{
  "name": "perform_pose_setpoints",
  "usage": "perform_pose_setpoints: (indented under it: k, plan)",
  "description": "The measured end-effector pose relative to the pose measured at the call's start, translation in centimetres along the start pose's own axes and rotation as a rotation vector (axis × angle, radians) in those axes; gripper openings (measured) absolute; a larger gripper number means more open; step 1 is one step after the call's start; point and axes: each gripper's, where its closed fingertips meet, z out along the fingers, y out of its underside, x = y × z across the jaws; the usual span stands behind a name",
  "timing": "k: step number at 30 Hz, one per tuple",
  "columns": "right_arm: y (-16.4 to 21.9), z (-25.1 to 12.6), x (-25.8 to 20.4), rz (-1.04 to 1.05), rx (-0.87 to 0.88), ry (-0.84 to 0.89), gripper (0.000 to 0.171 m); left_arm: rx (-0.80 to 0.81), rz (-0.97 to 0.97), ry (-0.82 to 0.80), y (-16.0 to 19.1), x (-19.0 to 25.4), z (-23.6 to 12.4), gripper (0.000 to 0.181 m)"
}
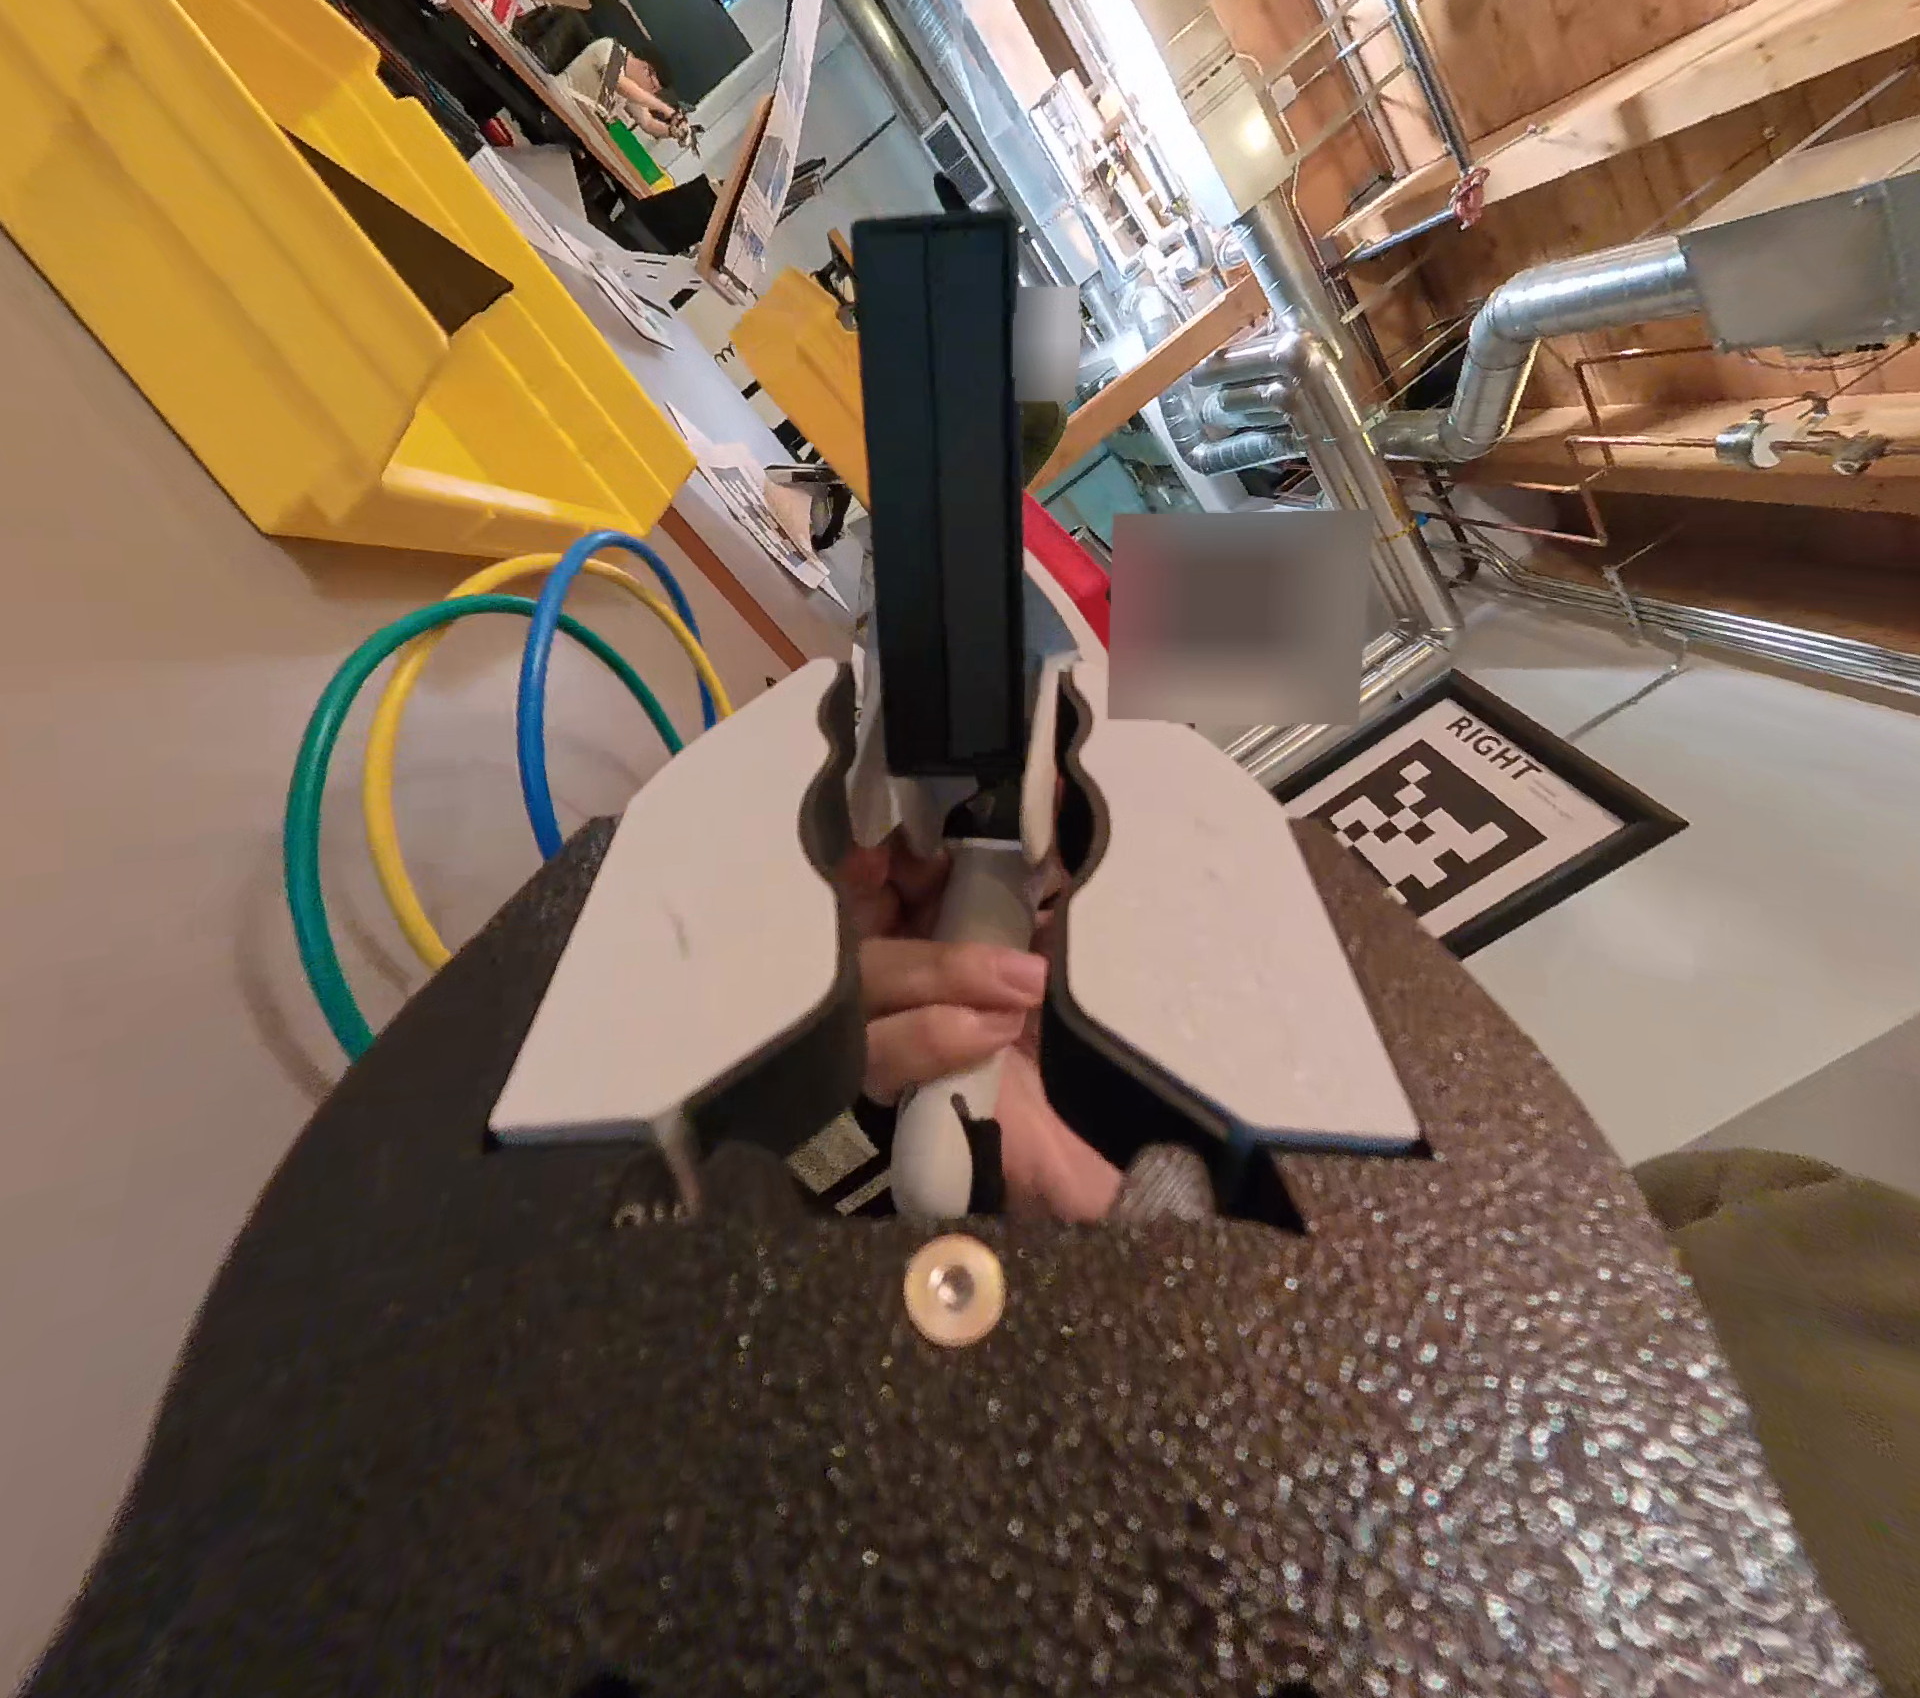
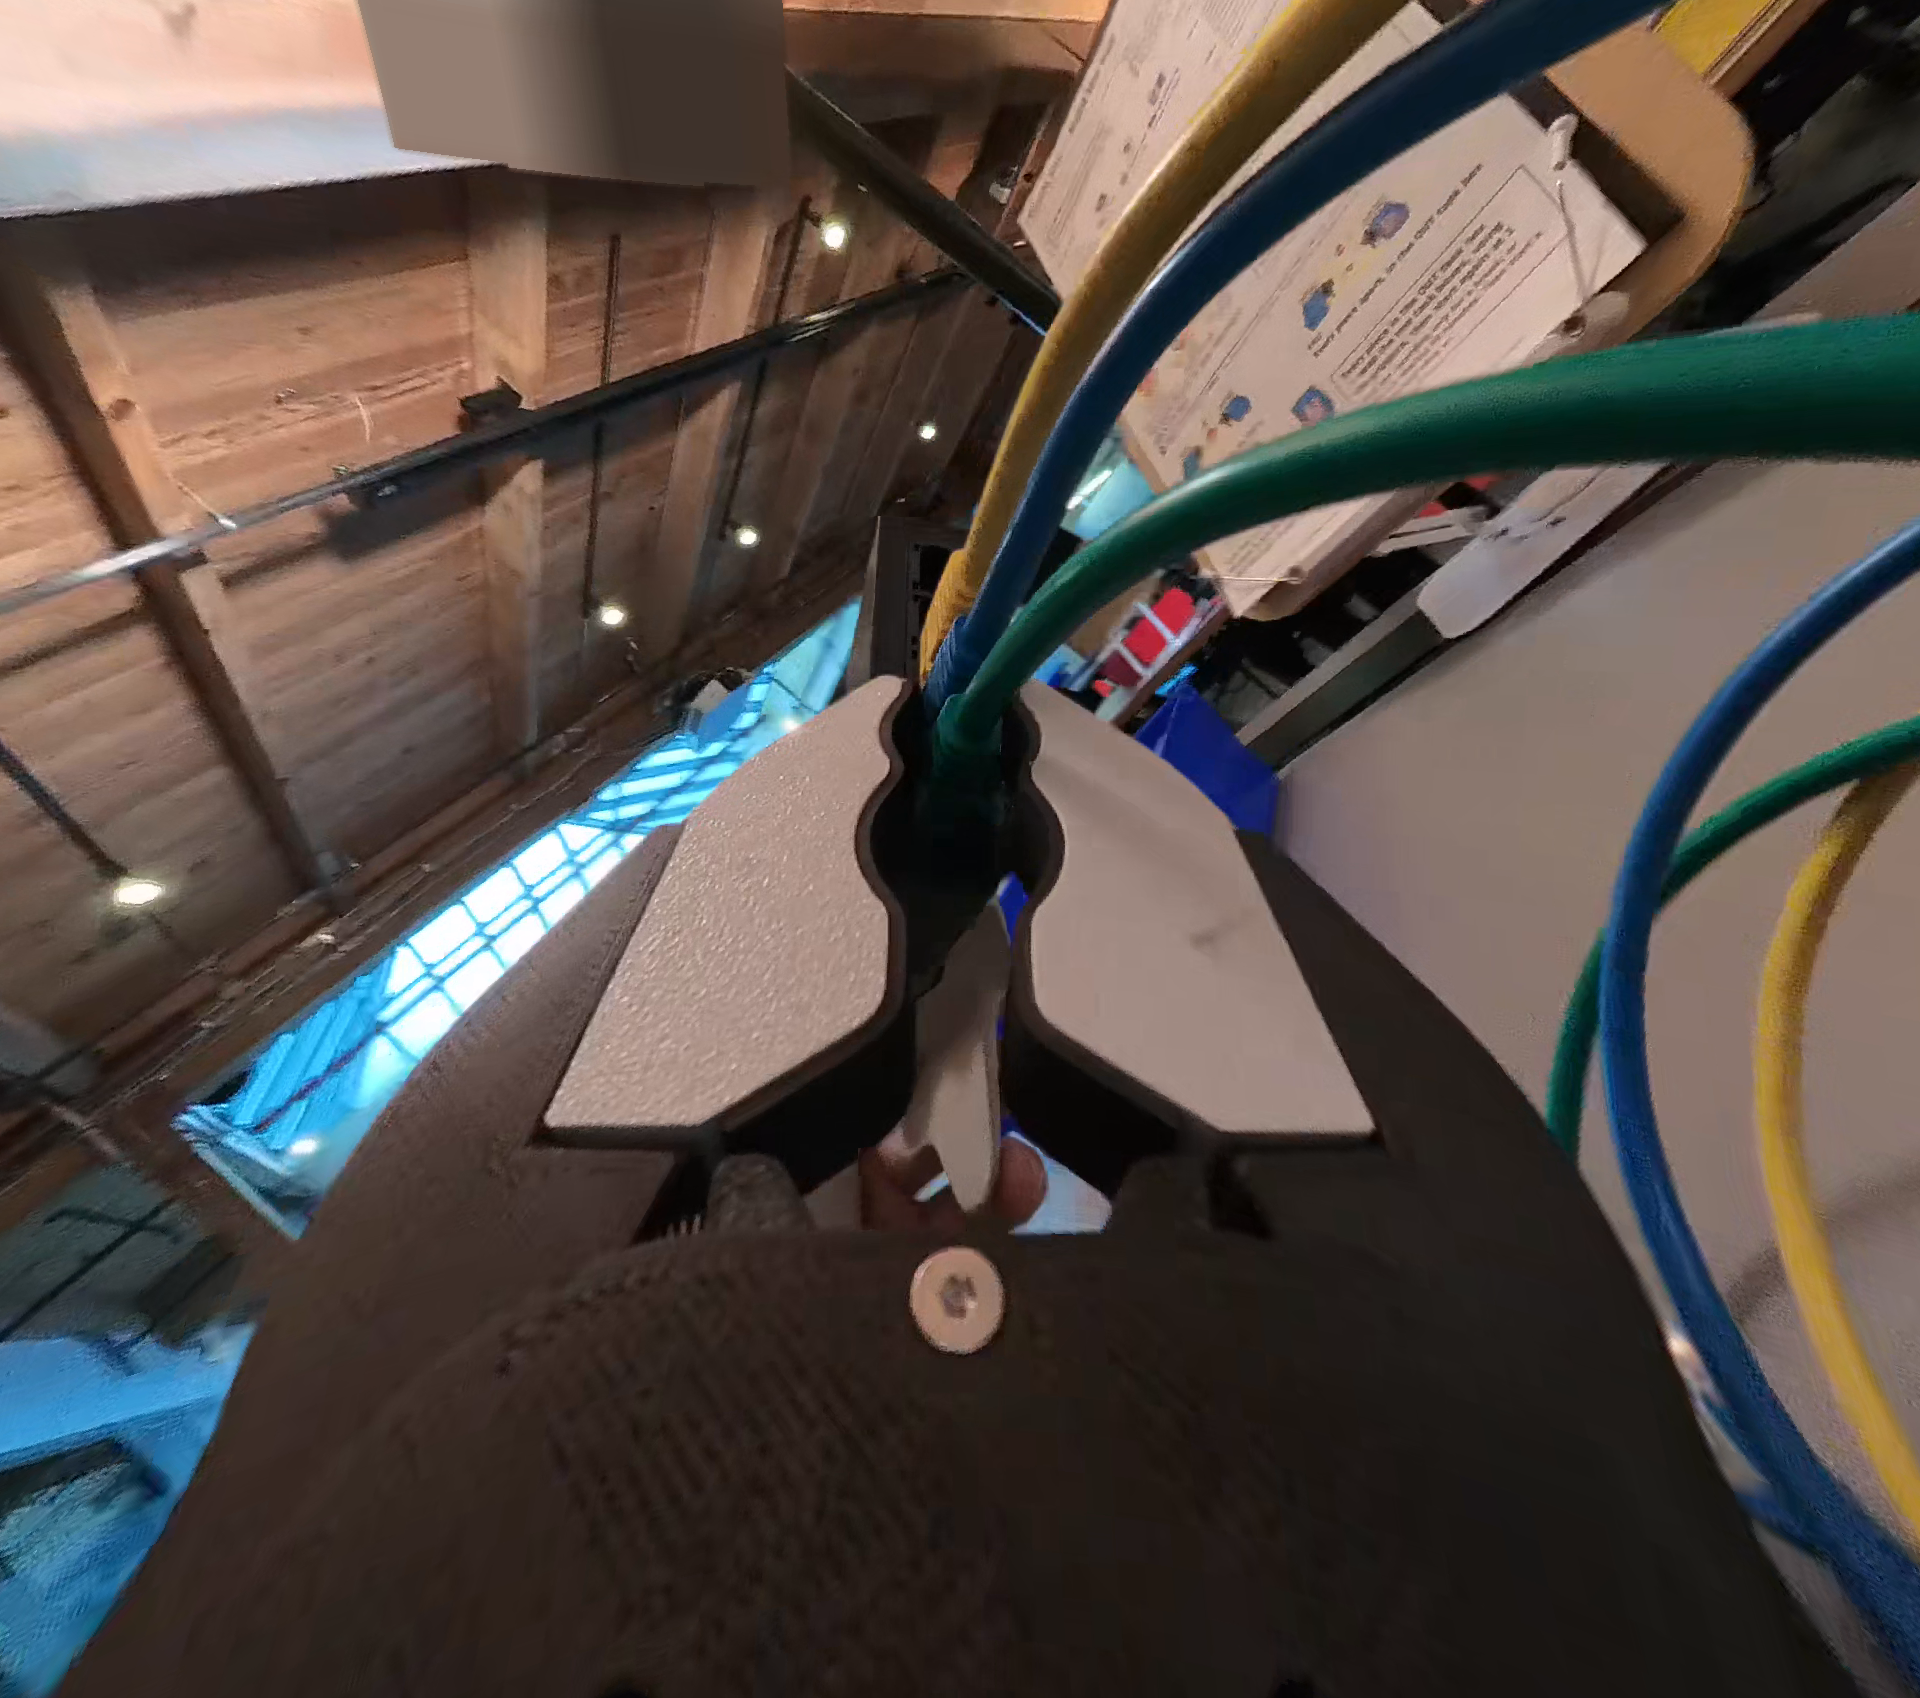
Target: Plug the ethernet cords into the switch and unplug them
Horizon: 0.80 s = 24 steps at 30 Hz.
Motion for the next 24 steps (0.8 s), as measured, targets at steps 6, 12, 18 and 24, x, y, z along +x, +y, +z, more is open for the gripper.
perform_pose_setpoints:
  k: [6, 12, 18, 24]
  plan:
    - [1.6, -0.3, 0.4, 0.016, -0.055, 0.038, 0.014, 0.003, -0.056, 0.015, 0.4, -0.8, 0.2, 0.027]
    - [2.5, 0.2, 1.8, 0.047, -0.192, 0.058, 0.014, 0.097, -0.204, 0.022, -0.5, -2.3, -0.3, 0.027]
    - [3.6, -0.6, 4.1, 0.095, -0.233, 0.127, 0.029, 0.345, -0.4, -0.021, -1.6, -4.9, -1.6, 0.026]
    - [5.7, -0.6, 4.9, 0.187, -0.322, 0.092, 0.023, 0.465, -0.426, -0.083, -1.9, -6.3, -2.7, 0.027]
